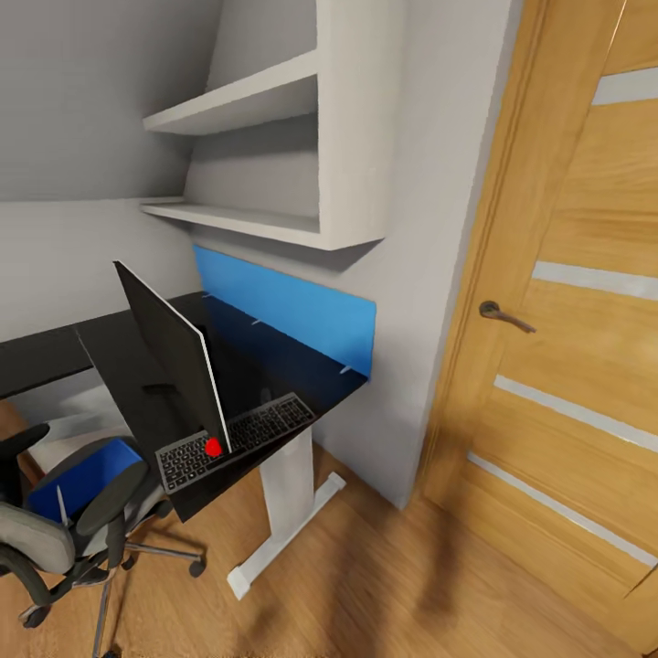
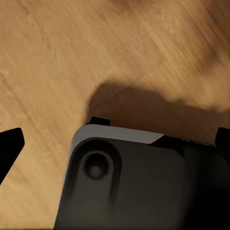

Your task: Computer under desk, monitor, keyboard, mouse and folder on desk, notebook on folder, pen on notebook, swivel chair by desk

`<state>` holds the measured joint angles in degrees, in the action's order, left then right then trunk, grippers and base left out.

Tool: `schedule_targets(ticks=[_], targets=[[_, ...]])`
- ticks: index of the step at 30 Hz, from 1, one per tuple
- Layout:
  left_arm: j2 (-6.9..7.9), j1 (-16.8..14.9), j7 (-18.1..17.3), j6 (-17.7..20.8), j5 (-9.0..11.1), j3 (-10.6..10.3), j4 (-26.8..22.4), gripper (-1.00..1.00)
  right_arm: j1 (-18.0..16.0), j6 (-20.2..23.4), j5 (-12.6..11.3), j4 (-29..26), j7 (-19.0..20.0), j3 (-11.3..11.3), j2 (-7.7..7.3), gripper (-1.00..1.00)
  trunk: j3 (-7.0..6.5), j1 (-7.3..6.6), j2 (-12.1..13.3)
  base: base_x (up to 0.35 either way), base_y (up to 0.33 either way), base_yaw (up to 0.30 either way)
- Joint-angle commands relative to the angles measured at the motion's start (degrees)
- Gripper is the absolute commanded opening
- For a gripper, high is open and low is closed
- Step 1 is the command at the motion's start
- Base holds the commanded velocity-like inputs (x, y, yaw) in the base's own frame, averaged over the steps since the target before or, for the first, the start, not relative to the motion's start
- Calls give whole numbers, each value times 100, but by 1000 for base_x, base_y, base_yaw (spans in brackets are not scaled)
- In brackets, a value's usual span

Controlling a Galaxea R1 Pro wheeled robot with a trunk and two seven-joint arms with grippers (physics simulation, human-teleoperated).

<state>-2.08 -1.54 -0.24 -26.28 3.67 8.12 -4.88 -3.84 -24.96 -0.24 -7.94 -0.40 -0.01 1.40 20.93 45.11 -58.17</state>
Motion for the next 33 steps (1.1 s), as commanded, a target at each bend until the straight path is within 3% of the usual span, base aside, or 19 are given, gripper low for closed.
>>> schedule_targets(ticks=[1, 28, 33], targets=[[-2, -4, -3, -17, 37, -2, 5, 100, -3, -18, -2, 3, -4, 1, 1, 100, 15, 0, -4, 0, 0, 170], [-3, -4, -3, -17, 37, -3, 13, 100, -3, -18, 11, 3, -4, 13, -22, 100, 228, 0, -4, 0, 0, 173], [-3, -4, -3, -17, 37, -3, 14, 100, -3, -26, 117, 5, 0, 21, -30, 100, 258, 0, -4, 0, 0, 142]])
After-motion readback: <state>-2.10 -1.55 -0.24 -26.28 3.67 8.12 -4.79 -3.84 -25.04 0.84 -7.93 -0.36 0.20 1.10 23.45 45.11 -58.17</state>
